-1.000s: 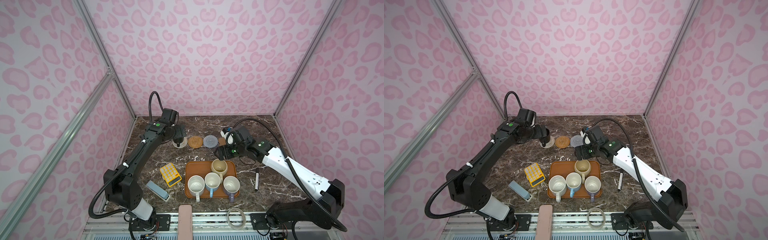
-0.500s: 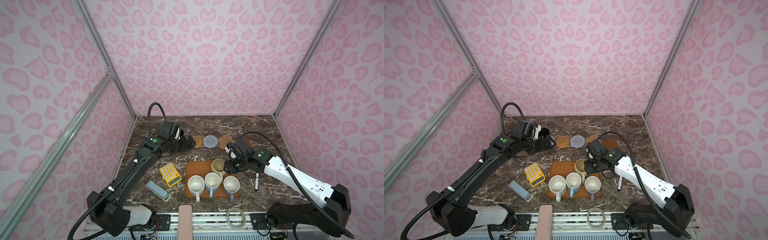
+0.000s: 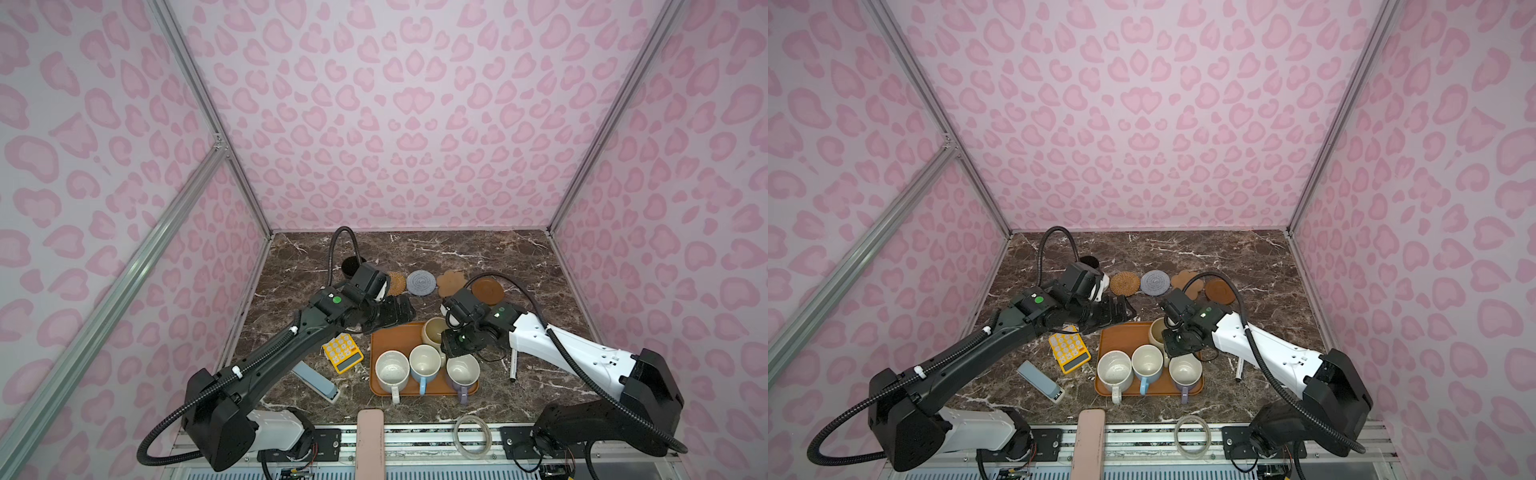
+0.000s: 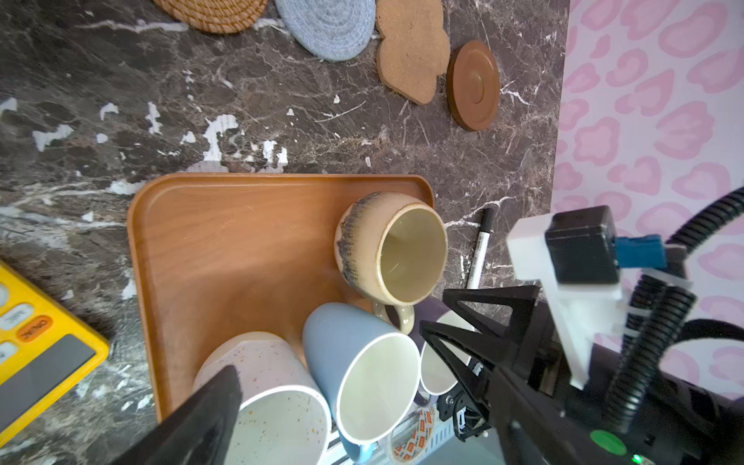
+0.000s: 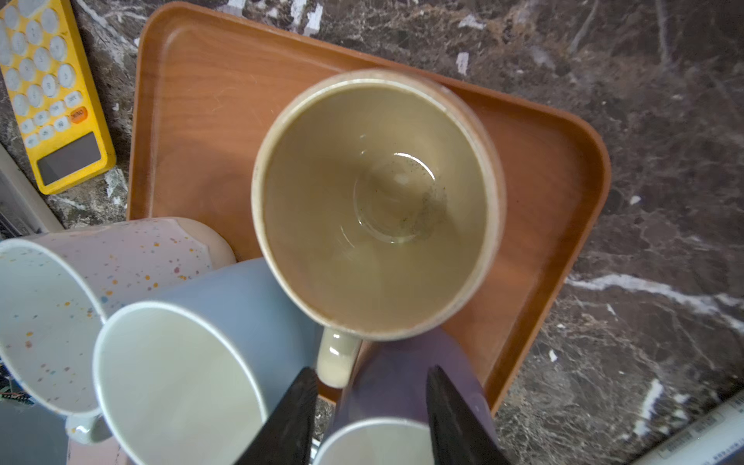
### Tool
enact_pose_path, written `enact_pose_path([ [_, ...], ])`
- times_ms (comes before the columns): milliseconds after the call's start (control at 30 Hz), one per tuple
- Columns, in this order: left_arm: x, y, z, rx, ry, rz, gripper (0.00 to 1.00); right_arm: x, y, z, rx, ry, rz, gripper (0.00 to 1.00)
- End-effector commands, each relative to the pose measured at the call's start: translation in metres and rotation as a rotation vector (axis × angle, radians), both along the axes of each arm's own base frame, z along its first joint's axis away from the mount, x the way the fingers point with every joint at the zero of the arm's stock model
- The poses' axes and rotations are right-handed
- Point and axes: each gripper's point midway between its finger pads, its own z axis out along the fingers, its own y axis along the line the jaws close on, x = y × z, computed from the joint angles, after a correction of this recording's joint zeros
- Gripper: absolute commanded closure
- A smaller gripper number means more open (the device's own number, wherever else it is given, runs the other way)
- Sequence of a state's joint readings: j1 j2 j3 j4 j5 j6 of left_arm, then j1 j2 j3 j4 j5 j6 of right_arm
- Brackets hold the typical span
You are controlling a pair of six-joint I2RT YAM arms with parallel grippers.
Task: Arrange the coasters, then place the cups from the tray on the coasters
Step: 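Move the right gripper over the beige mug while the left returns over the tray, then lower the open right gripper onto the beige mug rim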
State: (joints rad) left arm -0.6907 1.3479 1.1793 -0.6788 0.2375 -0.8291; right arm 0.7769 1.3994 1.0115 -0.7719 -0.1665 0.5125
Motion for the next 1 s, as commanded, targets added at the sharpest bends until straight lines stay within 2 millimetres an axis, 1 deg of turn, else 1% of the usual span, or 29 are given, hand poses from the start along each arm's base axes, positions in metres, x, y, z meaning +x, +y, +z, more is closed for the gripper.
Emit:
enact_pose_path([
  [0,0.006,-0.005,0.001,-0.012,-0.013,0.020,0.02,0.002,0.006,-0.007,0.017,0.008,-0.004,0.54],
  [67,0.006,-0.008,0.000,-0.017,-0.010,0.019,0.02,0.002,0.010,-0.009,0.024,0.008,0.001,0.54],
  [200,0.006,-0.011,-0.003,-0.010,-0.006,0.018,0.02,0.004,0.010,-0.013,0.015,0.004,-0.001,0.54],
  [433,0.005,-0.009,-0.006,-0.007,-0.006,0.031,0.02,0.008,0.004,-0.022,-0.037,0.000,-0.026,0.55],
  [567,0.005,-0.007,-0.008,-0.001,-0.008,0.037,0.02,0.012,0.002,-0.023,-0.048,-0.018,-0.040,0.57],
  [767,0.006,-0.009,-0.011,0.002,-0.002,0.038,0.02,0.018,0.003,-0.026,-0.056,-0.034,-0.045,0.58],
  [967,0.007,-0.010,-0.013,0.002,-0.001,0.037,0.02,0.023,0.009,-0.027,-0.040,-0.044,-0.044,0.61],
])
